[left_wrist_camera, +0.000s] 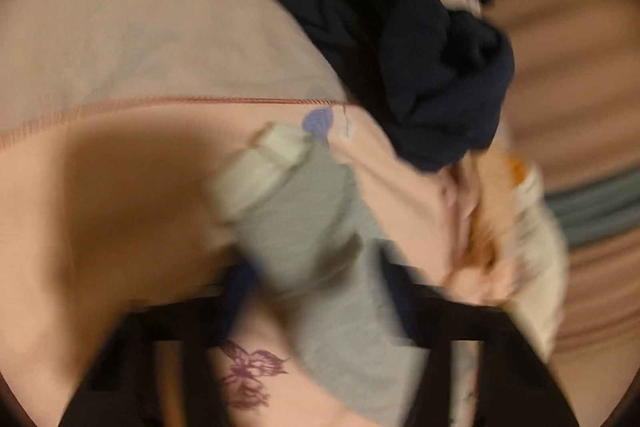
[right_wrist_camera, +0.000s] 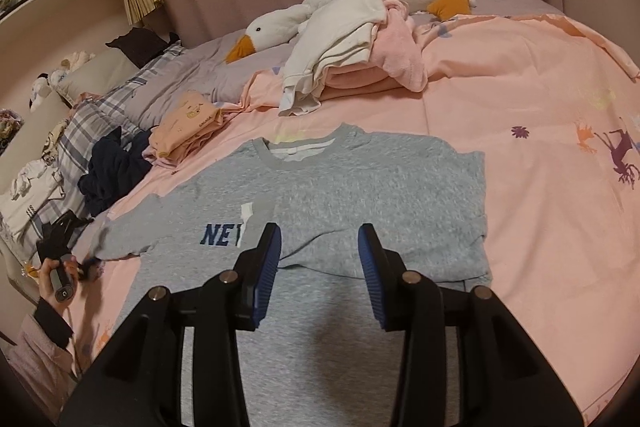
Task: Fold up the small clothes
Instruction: 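Grasp the other sleeve cuff with the left tool, then fold the sleeve across the chest with the left tool and release it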
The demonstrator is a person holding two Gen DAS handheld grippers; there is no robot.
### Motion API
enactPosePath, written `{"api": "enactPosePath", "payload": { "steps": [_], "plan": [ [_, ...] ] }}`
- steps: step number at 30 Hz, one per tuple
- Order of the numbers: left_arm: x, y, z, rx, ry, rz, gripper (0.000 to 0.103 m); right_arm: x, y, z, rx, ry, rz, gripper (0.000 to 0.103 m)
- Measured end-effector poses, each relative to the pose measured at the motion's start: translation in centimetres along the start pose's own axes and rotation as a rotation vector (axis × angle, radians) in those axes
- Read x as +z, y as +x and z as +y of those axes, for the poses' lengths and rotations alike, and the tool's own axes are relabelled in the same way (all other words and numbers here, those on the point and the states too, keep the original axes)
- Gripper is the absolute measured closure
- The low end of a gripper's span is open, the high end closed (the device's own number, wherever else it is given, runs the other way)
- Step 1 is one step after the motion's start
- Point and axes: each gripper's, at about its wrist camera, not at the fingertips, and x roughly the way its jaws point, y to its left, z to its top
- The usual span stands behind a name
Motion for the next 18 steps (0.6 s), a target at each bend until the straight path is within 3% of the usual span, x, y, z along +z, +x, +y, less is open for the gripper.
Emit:
{"api": "enactPosePath", "payload": {
  "steps": [1, 5, 11, 14, 18],
  "plan": [
    [-0.4, 0.0, -1.2, 0.003, 0.065, 0.008, 0.088, -0.1, 0.0, 0.0, -0.008, -0.007, 0.002, 0.062],
    [-2.7, -2.2, -6.5, -0.008, 0.321, -0.044, 0.089, -0.6, -0.2, -0.4, -0.014, 0.000, 0.007, 0.061],
    [-10.5, -5.2, -15.9, -0.063, 0.705, -0.084, 0.089, -1.9, -0.1, -1.6, -0.003, 0.051, 0.019, 0.061],
    [-14.8, -4.3, -19.3, -0.103, 0.816, -0.035, 0.089, -2.6, -0.2, -1.7, 0.003, 0.053, 0.026, 0.061],
    [-19.2, -1.6, -21.7, -0.130, 0.884, 0.047, 0.089, -3.3, -0.4, -2.0, 0.026, 0.067, 0.031, 0.060]
  ]
}}
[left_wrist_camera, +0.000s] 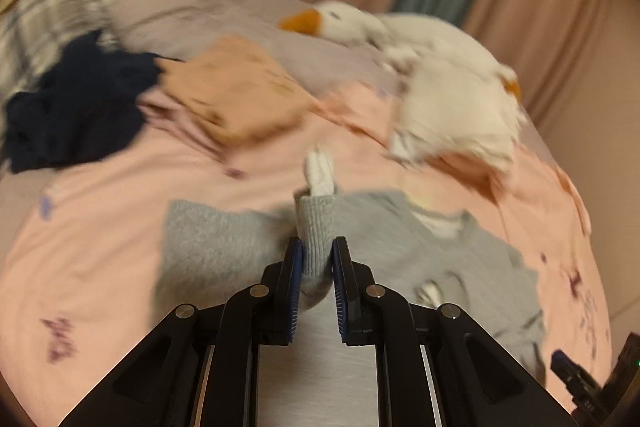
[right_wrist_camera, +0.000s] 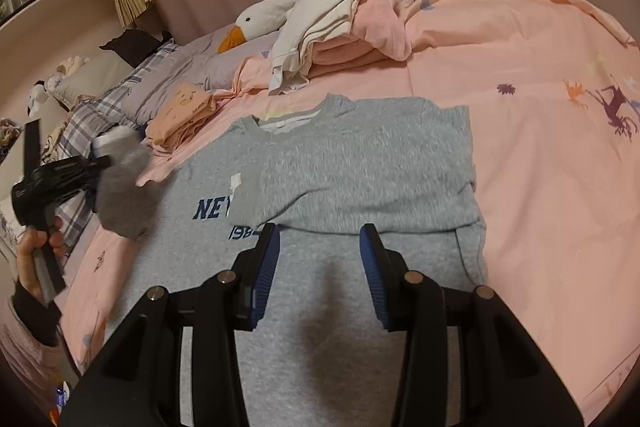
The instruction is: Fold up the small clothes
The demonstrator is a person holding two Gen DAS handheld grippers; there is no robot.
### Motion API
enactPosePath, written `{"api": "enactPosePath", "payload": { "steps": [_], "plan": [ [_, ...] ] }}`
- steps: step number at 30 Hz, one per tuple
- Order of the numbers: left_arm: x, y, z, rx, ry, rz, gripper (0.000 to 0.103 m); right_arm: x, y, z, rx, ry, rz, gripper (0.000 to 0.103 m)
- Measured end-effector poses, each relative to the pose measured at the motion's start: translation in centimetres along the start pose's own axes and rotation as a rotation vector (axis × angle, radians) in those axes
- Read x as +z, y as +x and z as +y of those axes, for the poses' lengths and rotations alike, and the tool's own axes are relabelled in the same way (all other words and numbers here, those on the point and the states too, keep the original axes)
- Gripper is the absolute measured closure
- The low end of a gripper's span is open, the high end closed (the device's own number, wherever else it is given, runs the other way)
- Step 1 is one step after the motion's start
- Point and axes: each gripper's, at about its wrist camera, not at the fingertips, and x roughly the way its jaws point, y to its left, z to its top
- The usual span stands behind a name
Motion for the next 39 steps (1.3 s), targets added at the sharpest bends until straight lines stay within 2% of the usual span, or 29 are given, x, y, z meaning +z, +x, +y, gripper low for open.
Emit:
{"api": "enactPosePath", "payload": {
  "steps": [6, 9, 10, 12, 15, 16, 17, 19, 22, 24, 27, 29, 31, 32, 33, 34, 36, 39],
  "plan": [
    [-3.2, 4.0, -5.5, -0.034, 0.105, 0.111, 0.089, -0.7, 0.1, -0.6, 0.005, 0.010, 0.025, 0.060],
    [-5.2, 4.0, -6.1, -0.071, 0.114, 0.178, 0.089, -0.9, 0.4, -0.8, 0.018, 0.026, 0.049, 0.059],
    [-5.6, 3.7, -5.8, -0.078, 0.110, 0.187, 0.089, -0.9, 0.5, -0.8, 0.026, 0.030, 0.056, 0.055],
    [-6.3, 2.4, -5.0, -0.088, 0.100, 0.183, 0.089, -0.9, 1.0, -0.4, 0.078, 0.048, 0.086, 0.049],
    [-6.9, 0.5, -2.9, -0.079, 0.058, 0.169, 0.086, -0.5, 2.3, 1.7, 0.186, 0.047, 0.135, 0.047],
    [-7.2, -0.1, -2.0, -0.073, 0.041, 0.165, 0.078, -0.2, 3.1, 2.7, 0.237, 0.052, 0.155, 0.045],
    [-7.7, -0.9, -0.9, -0.060, 0.020, 0.162, 0.062, -0.1, 3.8, 3.4, 0.278, 0.061, 0.174, 0.043],
    [-8.5, -1.9, 0.7, -0.046, -0.015, 0.146, 0.048, 0.4, 6.4, 5.4, 0.350, 0.103, 0.229, 0.042],
    [-9.8, -3.2, 2.6, -0.027, -0.046, 0.134, 0.048, 0.6, 10.1, 8.4, 0.336, 0.080, 0.273, 0.042],
    [-11.0, -4.3, 4.1, -0.013, -0.071, 0.126, 0.048, 0.6, 12.7, 10.7, 0.301, 0.055, 0.312, 0.042],
    [-12.2, -5.2, 6.2, -0.018, -0.120, 0.133, 0.048, 0.7, 15.9, 13.9, 0.237, -0.004, 0.316, 0.042],
    [-12.7, -5.5, 7.4, -0.013, -0.152, 0.142, 0.048, 0.7, 17.9, 15.6, 0.197, -0.031, 0.323, 0.051],
    [-12.9, -5.6, 8.4, -0.010, -0.177, 0.146, 0.048, 0.7, 19.4, 16.7, 0.151, -0.057, 0.337, 0.080],
    [-13.0, -5.6, 8.7, -0.009, -0.184, 0.148, 0.048, 0.7, 19.7, 17.2, 0.144, -0.066, 0.328, 0.083],
    [-12.9, -5.6, 9.0, -0.011, -0.192, 0.149, 0.048, 0.9, 19.8, 17.5, 0.119, -0.086, 0.315, 0.091],
    [-12.9, -5.7, 9.2, -0.013, -0.197, 0.146, 0.048, 1.0, 19.5, 17.7, 0.115, -0.096, 0.300, 0.095],
    [-12.8, -5.7, 9.6, -0.019, -0.208, 0.139, 0.048, 1.8, 18.3, 17.1, 0.118, -0.093, 0.258, 0.096],
    [-12.7, -5.5, 9.8, -0.026, -0.216, 0.139, 0.048, 3.1, 16.2, 14.6, 0.050, -0.069, 0.169, 0.096]
  ]
}}
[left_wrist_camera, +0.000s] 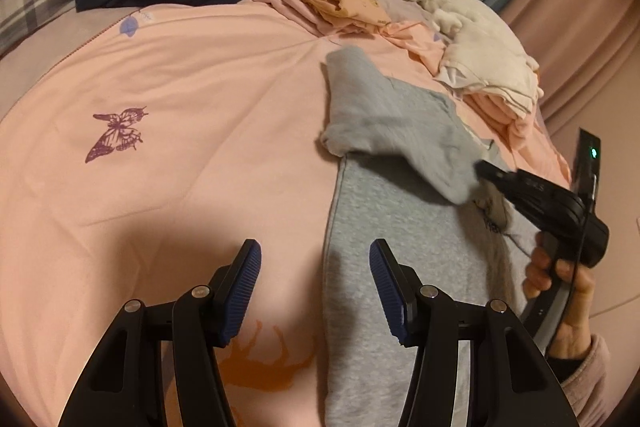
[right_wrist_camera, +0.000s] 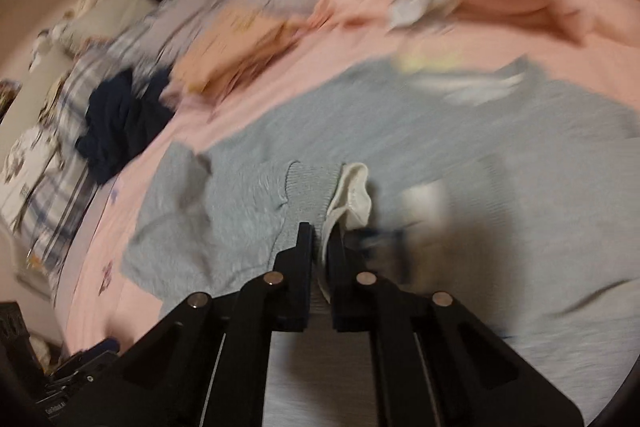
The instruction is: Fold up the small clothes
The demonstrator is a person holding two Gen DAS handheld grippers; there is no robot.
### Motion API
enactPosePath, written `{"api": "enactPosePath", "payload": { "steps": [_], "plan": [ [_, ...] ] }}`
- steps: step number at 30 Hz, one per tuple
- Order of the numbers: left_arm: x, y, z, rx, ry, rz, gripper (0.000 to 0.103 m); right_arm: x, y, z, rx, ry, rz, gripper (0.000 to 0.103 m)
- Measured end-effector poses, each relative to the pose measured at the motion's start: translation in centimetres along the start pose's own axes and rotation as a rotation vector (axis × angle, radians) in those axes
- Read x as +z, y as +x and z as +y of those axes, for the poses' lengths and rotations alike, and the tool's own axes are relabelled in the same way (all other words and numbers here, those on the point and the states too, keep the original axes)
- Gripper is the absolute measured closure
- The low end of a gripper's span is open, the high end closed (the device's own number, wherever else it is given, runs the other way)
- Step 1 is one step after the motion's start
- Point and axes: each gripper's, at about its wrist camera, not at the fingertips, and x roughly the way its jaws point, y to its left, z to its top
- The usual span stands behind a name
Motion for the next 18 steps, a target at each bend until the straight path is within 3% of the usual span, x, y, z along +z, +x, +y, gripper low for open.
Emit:
{"api": "enactPosePath", "payload": {
  "steps": [6, 12, 14, 15, 18],
  "plan": [
    [0.6, 1.0, -0.6, 0.006, 0.015, 0.015, 0.048, -0.1, 0.1, -2.7, -0.103, -0.009, 0.019, 0.096],
    [2.3, 2.1, -2.4, 0.011, 0.069, 0.021, 0.048, -0.1, 0.3, -3.1, -0.034, 0.021, 0.060, 0.088],
    [3.6, 2.5, -3.7, -0.008, 0.097, 0.006, 0.048, 0.2, -0.8, -3.1, -0.016, 0.019, 0.031, 0.081],
    [4.0, 2.7, -4.2, -0.018, 0.106, -0.002, 0.048, 0.4, -1.5, -3.5, -0.010, 0.031, 0.009, 0.073],
    [5.4, 3.7, -6.5, -0.061, 0.164, -0.019, 0.048, 0.9, -3.4, -4.6, 0.019, 0.075, -0.046, 0.070]
  ]
}}
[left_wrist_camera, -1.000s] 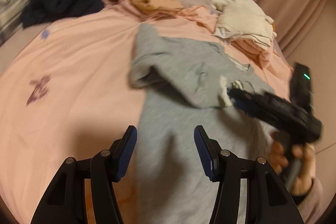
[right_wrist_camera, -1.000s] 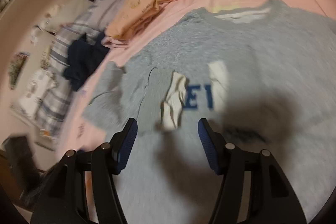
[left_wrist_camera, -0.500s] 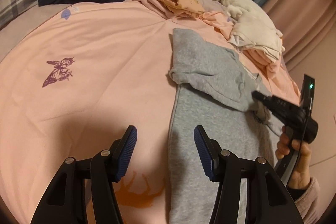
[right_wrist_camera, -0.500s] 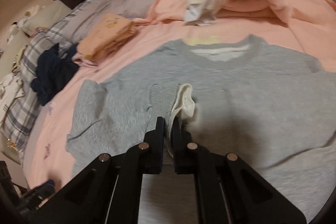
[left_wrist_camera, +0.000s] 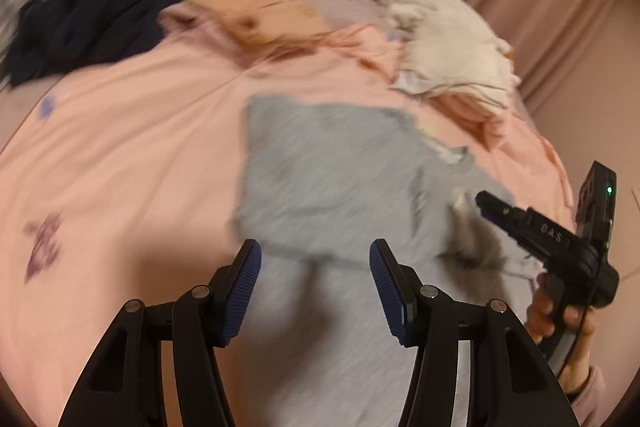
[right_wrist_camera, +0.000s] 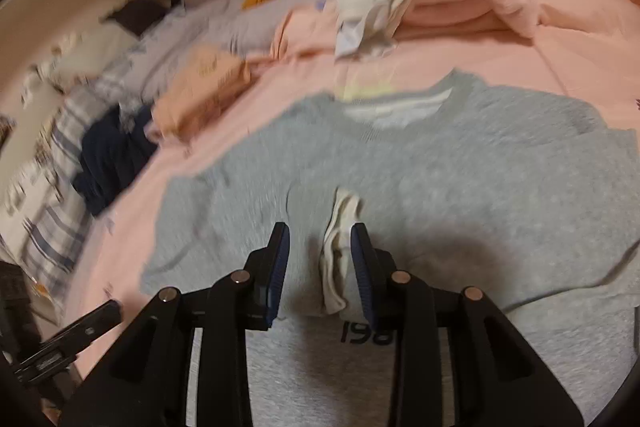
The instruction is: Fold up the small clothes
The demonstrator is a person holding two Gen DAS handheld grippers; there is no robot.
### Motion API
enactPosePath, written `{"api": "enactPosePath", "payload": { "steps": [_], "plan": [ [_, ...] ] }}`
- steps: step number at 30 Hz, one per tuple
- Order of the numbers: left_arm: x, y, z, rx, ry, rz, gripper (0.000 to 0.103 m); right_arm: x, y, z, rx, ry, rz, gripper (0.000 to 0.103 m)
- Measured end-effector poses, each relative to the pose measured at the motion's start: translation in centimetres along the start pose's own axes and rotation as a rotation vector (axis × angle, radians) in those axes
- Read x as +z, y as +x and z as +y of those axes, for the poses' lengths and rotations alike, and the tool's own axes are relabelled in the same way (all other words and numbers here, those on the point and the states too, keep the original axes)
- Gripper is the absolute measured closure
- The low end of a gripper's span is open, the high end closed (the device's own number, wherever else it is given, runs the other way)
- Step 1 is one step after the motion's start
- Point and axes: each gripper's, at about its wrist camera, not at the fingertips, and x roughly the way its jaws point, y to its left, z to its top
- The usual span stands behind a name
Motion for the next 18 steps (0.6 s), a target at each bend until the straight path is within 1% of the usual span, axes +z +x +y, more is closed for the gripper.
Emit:
{"api": "enactPosePath", "payload": {
  "steps": [2, 4, 6, 8, 10, 11, 12, 13, 16, 18],
  "plan": [
    [0.8, 1.5, -1.4, 0.008, 0.047, 0.007, 0.048, 0.2, -0.7, -0.5, 0.036, 0.003, -0.002, 0.071],
    [1.2, 3.0, -2.2, 0.016, 0.083, 0.020, 0.048, 0.1, -0.7, -0.3, 0.066, -0.025, 0.011, 0.078],
    [1.4, 4.7, -2.6, 0.029, 0.107, 0.047, 0.048, -0.2, -0.4, 0.3, 0.080, -0.061, 0.021, 0.084],
    [1.6, 6.1, -2.3, 0.049, 0.108, 0.070, 0.048, -0.4, 0.4, 0.8, 0.097, -0.088, 0.034, 0.085],
    [1.4, 7.1, -1.7, 0.078, 0.099, 0.095, 0.048, -0.5, 1.8, 0.9, 0.083, -0.107, 0.065, 0.086],
    [1.3, 7.6, -1.1, 0.091, 0.095, 0.104, 0.049, -0.5, 2.5, 0.7, 0.058, -0.106, 0.082, 0.086],
    [1.1, 7.8, -0.9, 0.090, 0.094, 0.106, 0.050, -0.4, 3.3, 0.4, 0.031, -0.107, 0.099, 0.088],
    [1.0, 7.8, -0.7, 0.084, 0.096, 0.106, 0.051, -0.4, 4.1, 0.0, 0.015, -0.105, 0.120, 0.093],
    [1.0, 7.6, -0.6, 0.084, 0.103, 0.102, 0.052, -0.3, 4.8, -0.9, 0.036, -0.072, 0.131, 0.095],
    [0.9, 7.3, -0.7, 0.090, 0.093, 0.101, 0.052, -0.1, 4.3, -1.2, 0.059, -0.043, 0.130, 0.092]
  ]
}}
